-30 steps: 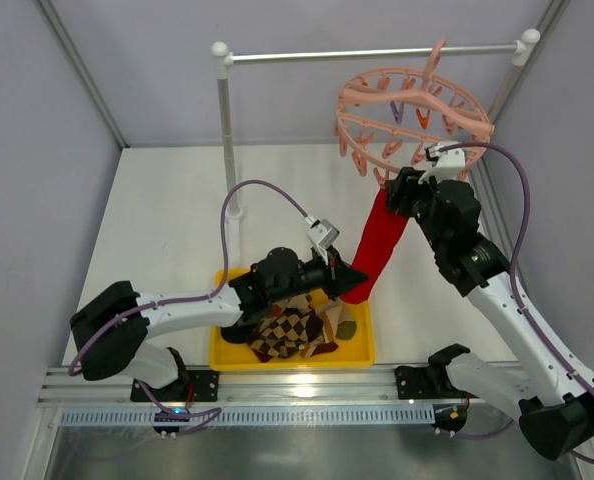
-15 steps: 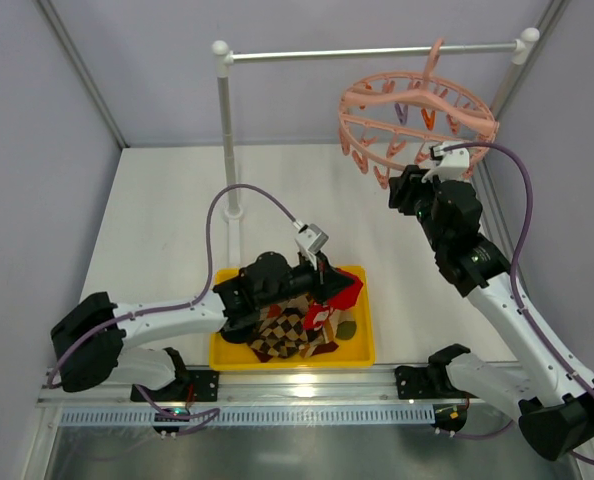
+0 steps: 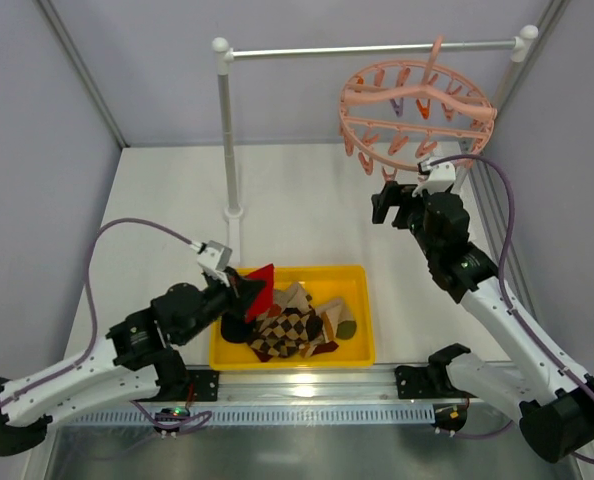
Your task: Remove the socks clipped to the hanger
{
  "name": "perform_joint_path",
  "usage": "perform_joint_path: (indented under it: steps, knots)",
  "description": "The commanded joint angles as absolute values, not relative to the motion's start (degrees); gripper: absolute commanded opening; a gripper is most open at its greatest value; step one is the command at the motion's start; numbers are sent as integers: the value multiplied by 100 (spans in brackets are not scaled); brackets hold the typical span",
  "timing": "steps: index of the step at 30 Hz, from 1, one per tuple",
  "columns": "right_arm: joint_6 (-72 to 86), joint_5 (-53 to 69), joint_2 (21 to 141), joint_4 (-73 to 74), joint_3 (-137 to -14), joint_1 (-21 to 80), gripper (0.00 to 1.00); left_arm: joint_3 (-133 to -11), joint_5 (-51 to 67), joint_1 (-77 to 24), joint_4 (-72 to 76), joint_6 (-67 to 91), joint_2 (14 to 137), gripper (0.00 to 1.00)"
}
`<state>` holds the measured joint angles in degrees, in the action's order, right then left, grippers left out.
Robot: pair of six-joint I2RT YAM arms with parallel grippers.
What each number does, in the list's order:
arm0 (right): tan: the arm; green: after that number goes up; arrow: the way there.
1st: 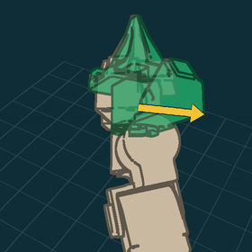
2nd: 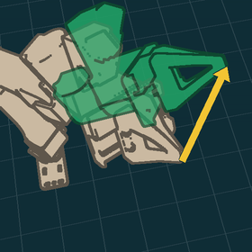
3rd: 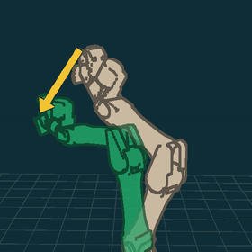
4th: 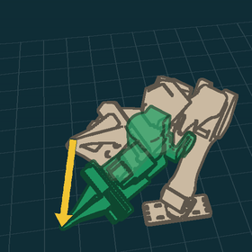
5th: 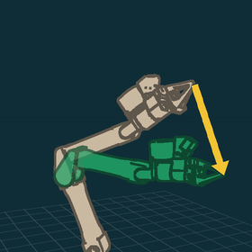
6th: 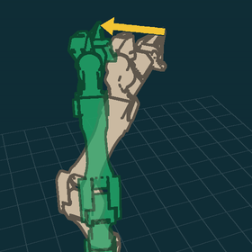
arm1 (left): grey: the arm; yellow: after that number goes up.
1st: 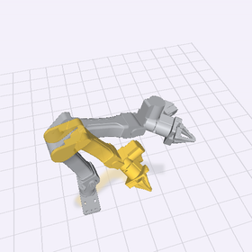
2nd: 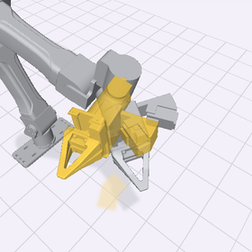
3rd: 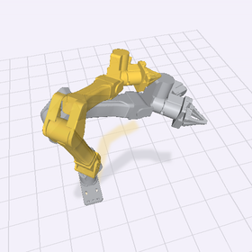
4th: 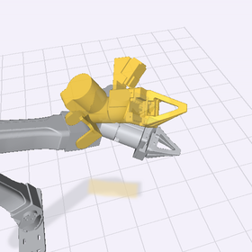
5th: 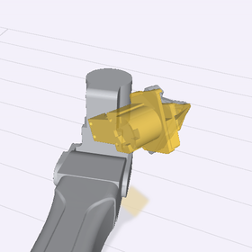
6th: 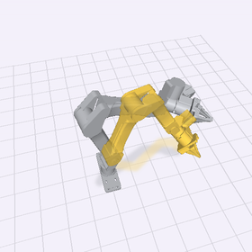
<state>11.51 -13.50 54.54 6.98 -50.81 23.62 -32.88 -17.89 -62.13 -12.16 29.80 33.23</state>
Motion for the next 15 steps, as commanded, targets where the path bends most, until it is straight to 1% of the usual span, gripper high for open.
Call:
perform_joint_path:
  steps: [1,2,3,7,11,15]
  knots:
    - [1134,-1204,5326,316,-4869,2355,98,-3638,-3056,-6240,-3056,3233,2331,0]
    - [1108,-1222,5309,360,-4843,2347,98,-3752,-3102,-6258,-3233,3330,2286,0]
    - [1099,-1248,5300,369,-4782,2347,98,-3849,-2937,-6267,-3356,3235,2503,0]
    - [1203,-1406,5125,396,-4518,2347,100,-4008,-2839,-6267,-3217,3042,3136,0]
    - [1274,-1572,4791,501,-4211,2338,100,-3955,-2199,-6267,-2787,2839,3839,0]
    - [1327,-1740,4422,606,-3911,2329,99,-3815,-1820,-6275,-2076,2795,4201,0]
